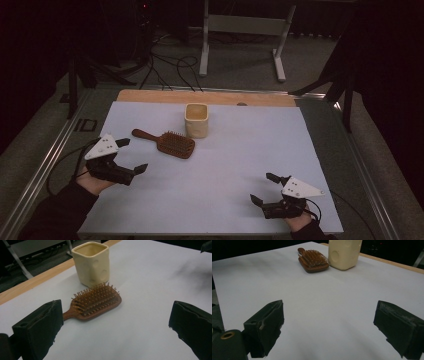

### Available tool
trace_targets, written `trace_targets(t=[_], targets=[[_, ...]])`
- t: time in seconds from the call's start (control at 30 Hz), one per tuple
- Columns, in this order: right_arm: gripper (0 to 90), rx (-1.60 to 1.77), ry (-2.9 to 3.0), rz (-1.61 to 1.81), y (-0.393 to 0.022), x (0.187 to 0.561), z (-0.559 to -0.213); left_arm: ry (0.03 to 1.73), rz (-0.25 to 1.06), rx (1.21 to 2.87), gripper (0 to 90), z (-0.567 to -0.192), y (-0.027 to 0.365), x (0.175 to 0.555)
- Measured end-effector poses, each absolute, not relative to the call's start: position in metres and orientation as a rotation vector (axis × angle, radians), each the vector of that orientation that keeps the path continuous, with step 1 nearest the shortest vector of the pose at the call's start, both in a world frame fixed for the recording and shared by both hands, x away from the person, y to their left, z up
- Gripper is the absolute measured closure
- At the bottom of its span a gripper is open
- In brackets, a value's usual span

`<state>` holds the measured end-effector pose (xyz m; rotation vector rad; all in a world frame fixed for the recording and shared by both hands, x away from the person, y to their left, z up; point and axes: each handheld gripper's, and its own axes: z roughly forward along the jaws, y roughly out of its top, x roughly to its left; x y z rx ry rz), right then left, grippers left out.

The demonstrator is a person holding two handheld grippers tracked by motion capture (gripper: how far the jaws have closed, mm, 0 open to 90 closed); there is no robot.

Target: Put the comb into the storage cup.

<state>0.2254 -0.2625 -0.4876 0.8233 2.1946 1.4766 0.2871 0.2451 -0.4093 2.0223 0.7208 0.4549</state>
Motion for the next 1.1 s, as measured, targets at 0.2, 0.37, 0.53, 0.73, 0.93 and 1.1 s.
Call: trace_targets(t=[0.2,0.37,0.53,0.73,0.93,1.1], targets=[[9.3,0.825,2.191,1.477,-0.262,0.225,-0.488,0.732,0.458,2.033,1.4,-0.407,0.245,0.302],[9.3,0.825,2.191,1.48,-0.262,0.225,-0.488,0.748,0.461,2.045,3.1,-0.407,0.245,0.315],[9.3,0.82,2.192,1.483,-0.261,0.225,-0.487,0.773,0.467,2.041,7.8,-0.407,0.249,0.327],[9.3,0.821,2.198,1.483,-0.26,0.225,-0.488,0.788,0.46,2.039,16.4,-0.411,0.252,0.34],[9.3,0.824,2.199,1.486,-0.26,0.225,-0.488,0.827,0.457,2.042,21.2,-0.415,0.252,0.352],[9.3,0.825,2.202,1.49,-0.259,0.225,-0.489,0.881,0.47,2.045,28.2,-0.419,0.252,0.371]])
